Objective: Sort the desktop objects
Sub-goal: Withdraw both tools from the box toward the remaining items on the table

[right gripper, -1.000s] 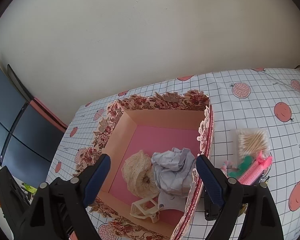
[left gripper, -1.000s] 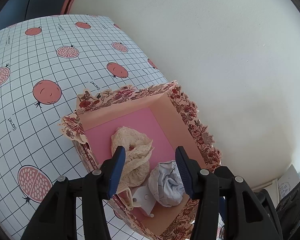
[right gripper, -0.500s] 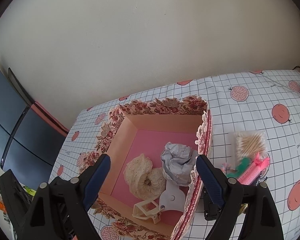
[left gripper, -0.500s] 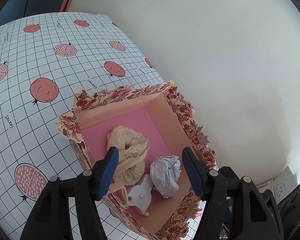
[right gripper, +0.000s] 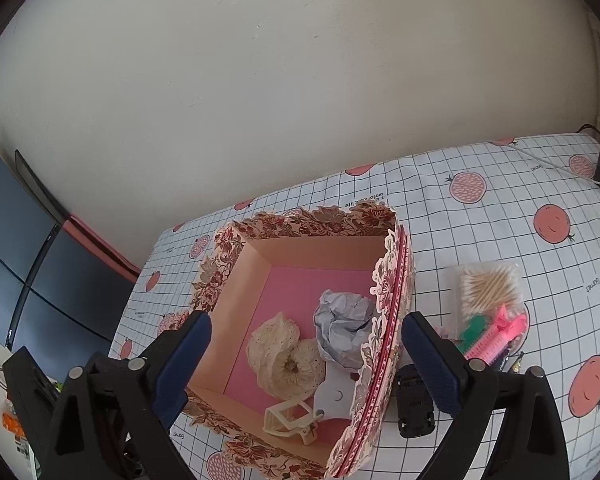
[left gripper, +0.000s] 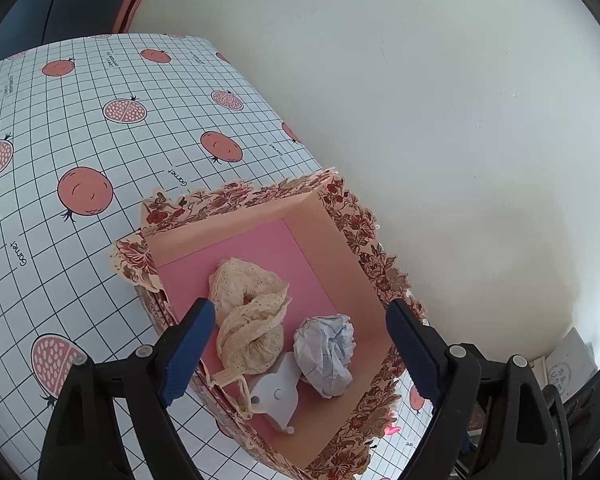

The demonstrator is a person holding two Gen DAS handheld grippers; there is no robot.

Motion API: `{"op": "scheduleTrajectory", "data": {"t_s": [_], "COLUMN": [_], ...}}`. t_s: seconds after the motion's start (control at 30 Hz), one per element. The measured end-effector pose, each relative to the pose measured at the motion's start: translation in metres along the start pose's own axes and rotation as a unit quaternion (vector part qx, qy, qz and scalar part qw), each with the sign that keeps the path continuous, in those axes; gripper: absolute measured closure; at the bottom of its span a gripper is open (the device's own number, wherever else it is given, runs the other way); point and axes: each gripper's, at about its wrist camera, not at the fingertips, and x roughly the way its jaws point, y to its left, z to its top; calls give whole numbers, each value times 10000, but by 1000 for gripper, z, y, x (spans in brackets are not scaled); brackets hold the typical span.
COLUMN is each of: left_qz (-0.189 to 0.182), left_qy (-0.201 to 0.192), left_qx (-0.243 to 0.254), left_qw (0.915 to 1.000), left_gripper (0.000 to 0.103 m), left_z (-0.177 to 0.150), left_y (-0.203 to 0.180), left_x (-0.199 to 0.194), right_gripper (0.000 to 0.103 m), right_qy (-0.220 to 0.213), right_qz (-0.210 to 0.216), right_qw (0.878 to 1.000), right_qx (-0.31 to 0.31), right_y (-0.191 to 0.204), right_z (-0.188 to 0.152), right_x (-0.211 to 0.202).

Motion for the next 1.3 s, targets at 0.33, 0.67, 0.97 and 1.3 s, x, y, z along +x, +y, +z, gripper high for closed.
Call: {"op": "scheduleTrajectory", "data": {"t_s": [0.33, 0.67, 0.97, 1.3], "left_qz": [-69, 6, 56, 35], "left_qy": [-47, -138, -208, -523], "left_qx": [77, 218, 498, 1001], "left_qw": [9999, 9997, 9985, 9936], "left_gripper": [9, 9, 9, 9], "left_z": [-1, -2, -9, -29], "left_y": [-6, -11, -28, -64], "left_x": [-7, -12, -19, -33], "right_gripper": [0, 0, 0, 0], "right_qy": [-38, -73, -164, -417], "right_qz": [-4, -62, -90, -246], "right_qw": [9999, 9998, 9998, 9988], "right_qx": [121, 147, 121, -58], "right_y": [-11, -19, -31, -51], "right_z": [6, 12, 21, 37], "right_x": [-10, -20, -38, -78]}}
